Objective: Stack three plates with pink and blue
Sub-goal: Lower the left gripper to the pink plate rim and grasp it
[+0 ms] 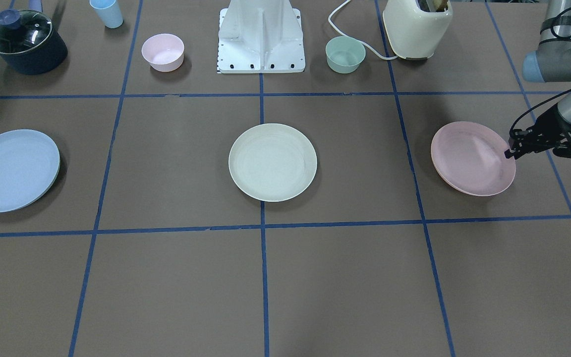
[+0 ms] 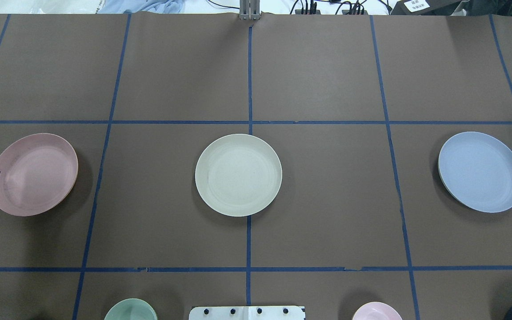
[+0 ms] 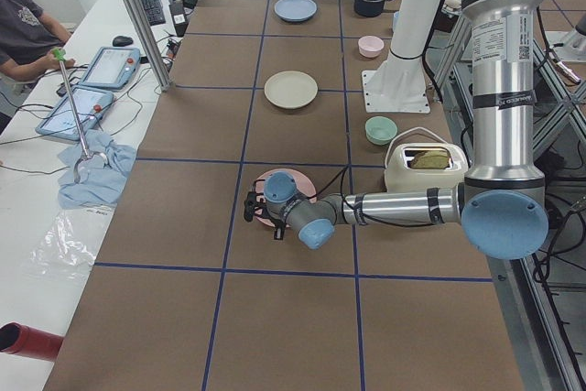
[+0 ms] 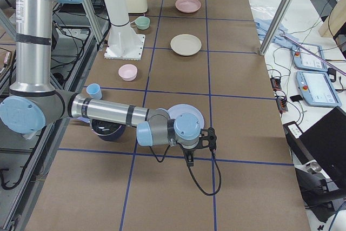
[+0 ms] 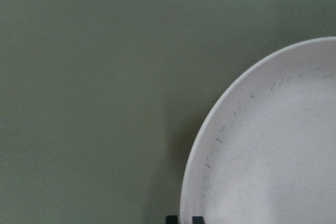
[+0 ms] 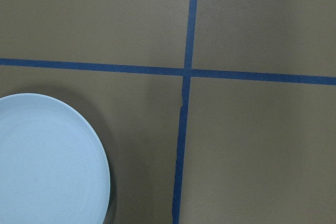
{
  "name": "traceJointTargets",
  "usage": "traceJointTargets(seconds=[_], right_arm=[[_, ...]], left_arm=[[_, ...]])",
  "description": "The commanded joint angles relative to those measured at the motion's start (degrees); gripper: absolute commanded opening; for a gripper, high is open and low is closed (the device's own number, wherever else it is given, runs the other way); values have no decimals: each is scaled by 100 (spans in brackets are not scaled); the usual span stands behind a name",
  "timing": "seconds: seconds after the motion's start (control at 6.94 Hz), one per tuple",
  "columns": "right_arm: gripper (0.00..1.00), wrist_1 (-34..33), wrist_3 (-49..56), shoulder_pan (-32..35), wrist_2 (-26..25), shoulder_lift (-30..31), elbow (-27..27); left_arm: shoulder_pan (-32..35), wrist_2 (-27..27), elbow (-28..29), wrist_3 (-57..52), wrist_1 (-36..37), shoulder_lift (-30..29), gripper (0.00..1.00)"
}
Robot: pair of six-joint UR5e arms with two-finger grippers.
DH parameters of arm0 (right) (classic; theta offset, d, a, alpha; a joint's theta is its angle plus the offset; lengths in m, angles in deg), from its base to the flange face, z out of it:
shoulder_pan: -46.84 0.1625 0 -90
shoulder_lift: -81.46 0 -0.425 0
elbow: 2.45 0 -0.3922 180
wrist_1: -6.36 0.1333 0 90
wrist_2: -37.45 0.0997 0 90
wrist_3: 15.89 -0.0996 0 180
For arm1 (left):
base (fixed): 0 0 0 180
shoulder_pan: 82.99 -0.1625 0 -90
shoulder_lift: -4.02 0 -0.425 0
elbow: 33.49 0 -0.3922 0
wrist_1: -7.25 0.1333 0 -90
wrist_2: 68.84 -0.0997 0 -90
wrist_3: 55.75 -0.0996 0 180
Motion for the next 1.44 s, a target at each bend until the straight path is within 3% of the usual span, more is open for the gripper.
traceJointTargets(seconds=[0.0,0.29,0.43,0.58,1.01,1.15,1.3], right_arm=[[100,0,0,-29,-2,0,0],[100,0,0,-55,-10,0,9],[100,0,0,-56,-10,0,17],[100,0,0,-56,-10,0,9],[100,17,-9,-160,-10,-35,-52],[100,52,-17,-309,-10,-88,-70],[100,61,-200,-519,-19,-201,-70]], left_arm=[[-27,0,6,0,9,-17,33],[-62,0,6,26,9,-35,33],[-62,0,-2,26,9,-35,27],[-71,-9,-3,9,9,-26,0],[34,122,-308,-27,17,52,0],[252,367,-597,-27,339,27,0],[646,578,-1061,-27,1100,-78,0]])
